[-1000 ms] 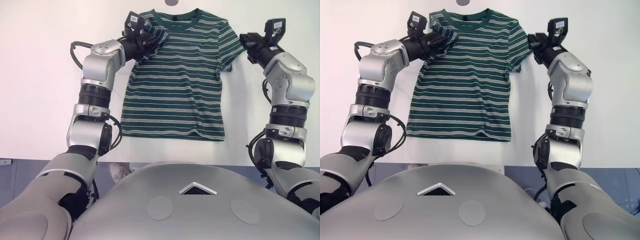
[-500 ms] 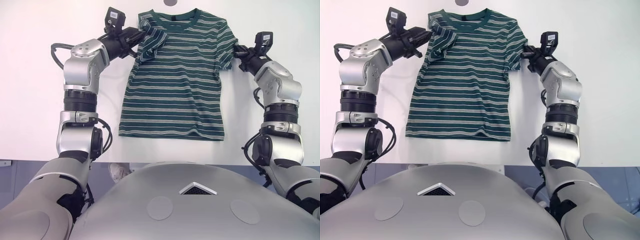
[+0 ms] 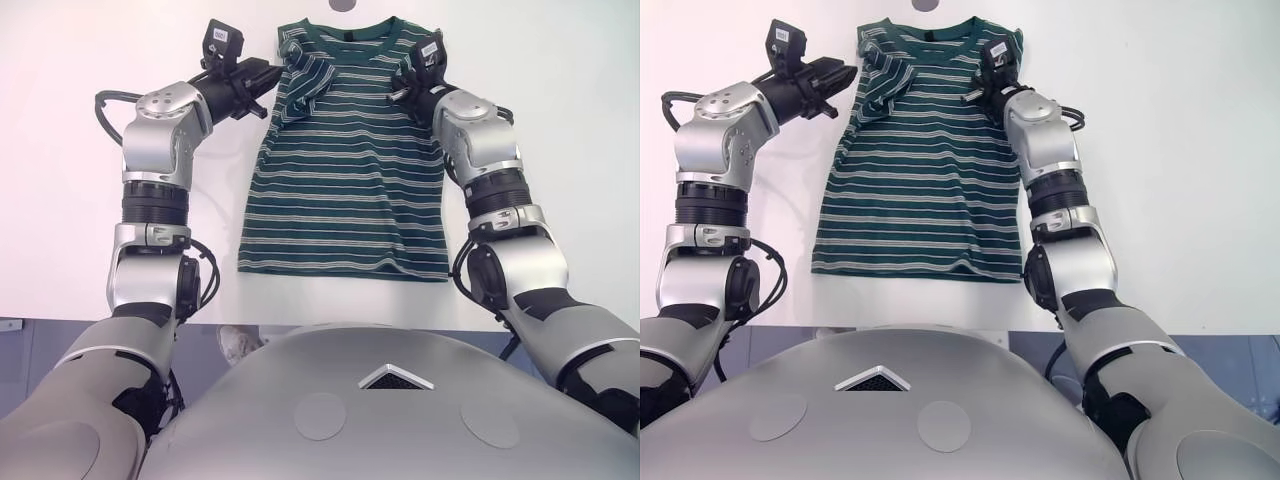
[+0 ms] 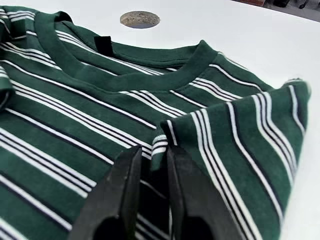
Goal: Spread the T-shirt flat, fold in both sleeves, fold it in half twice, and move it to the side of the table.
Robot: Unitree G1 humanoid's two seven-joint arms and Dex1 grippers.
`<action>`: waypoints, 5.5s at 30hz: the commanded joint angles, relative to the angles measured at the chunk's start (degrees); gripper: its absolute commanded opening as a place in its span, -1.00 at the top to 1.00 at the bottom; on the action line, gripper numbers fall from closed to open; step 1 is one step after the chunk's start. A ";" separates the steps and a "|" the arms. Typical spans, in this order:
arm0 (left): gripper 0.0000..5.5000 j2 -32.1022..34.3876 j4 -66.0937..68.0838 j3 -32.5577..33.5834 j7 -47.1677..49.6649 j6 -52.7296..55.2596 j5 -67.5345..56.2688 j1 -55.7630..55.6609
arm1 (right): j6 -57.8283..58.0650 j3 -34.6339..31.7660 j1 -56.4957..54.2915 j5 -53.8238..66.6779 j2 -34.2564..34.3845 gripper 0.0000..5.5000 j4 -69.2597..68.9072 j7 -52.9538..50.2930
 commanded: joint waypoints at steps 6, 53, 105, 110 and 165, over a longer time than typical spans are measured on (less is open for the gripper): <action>0.45 8.68 -1.06 -6.29 -3.78 -19.00 10.90 4.60 | 2.89 0.96 13.44 2.40 -16.03 0.51 -32.67 15.29; 0.98 22.81 -18.26 -11.39 -26.93 -1.81 -18.64 5.39 | 4.59 -6.05 26.56 35.05 -45.88 1.00 -43.30 40.89; 0.99 12.35 1.37 4.21 -24.24 37.70 -24.00 2.66 | -1.77 -2.19 28.85 19.59 -37.85 1.00 -38.33 42.93; 0.99 12.30 1.33 8.77 -23.62 34.41 -25.48 -1.32 | 6.66 -9.59 19.69 28.57 -34.92 1.00 -35.30 40.12; 0.60 28.44 15.60 -19.57 -8.68 -71.91 25.45 1.15 | -11.14 4.80 26.02 4.67 -31.11 0.55 -48.32 39.08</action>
